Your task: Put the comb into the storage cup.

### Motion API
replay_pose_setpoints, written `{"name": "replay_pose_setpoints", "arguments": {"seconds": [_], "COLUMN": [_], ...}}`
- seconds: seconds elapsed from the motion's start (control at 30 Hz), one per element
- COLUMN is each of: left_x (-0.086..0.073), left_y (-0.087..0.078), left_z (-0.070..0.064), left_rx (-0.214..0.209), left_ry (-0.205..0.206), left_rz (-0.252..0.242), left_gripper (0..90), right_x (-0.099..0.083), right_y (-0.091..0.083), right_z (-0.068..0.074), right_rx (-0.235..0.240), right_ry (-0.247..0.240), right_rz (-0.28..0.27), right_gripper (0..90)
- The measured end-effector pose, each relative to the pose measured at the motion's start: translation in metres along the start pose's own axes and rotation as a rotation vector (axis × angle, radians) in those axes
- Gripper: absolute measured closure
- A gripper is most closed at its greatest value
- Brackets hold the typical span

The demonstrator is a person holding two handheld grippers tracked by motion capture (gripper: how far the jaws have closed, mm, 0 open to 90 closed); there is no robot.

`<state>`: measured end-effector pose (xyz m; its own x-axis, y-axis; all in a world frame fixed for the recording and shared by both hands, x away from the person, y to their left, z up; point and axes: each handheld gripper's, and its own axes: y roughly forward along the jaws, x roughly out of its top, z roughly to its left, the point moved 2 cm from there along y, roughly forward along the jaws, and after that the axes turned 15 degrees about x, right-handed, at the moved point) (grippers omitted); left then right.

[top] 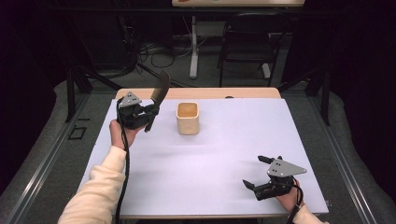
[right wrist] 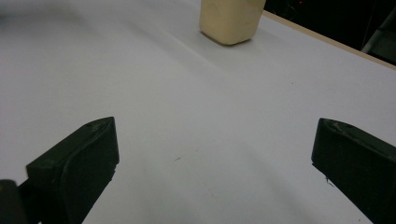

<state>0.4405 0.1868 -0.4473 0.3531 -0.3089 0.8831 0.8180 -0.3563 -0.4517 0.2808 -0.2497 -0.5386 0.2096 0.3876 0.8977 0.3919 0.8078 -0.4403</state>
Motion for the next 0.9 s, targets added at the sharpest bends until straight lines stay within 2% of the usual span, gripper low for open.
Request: {"name": "replay_pose_setpoints", "arguments": {"seconds": [0.5, 0.9], "left_x": [0.003, 0.013], "left_y": [0.013, 0.02], "left_z": [-0.004, -0.01], "left_rx": [0.0, -0.003], "left_ry": [0.003, -0.001], "left_rz": [0.008, -0.007], "left_gripper": [72.2, 72.2], "right_x": [0.0, 0.0], "right_y": [-0.001, -0.001], "right_z": [0.0, -0.001], "right_rx": [-0.001, 0.0], "right_ry": [0.003, 0.001], "right_rz": [-0.002, -0.001], "right_gripper": [0.2, 0.2]}}
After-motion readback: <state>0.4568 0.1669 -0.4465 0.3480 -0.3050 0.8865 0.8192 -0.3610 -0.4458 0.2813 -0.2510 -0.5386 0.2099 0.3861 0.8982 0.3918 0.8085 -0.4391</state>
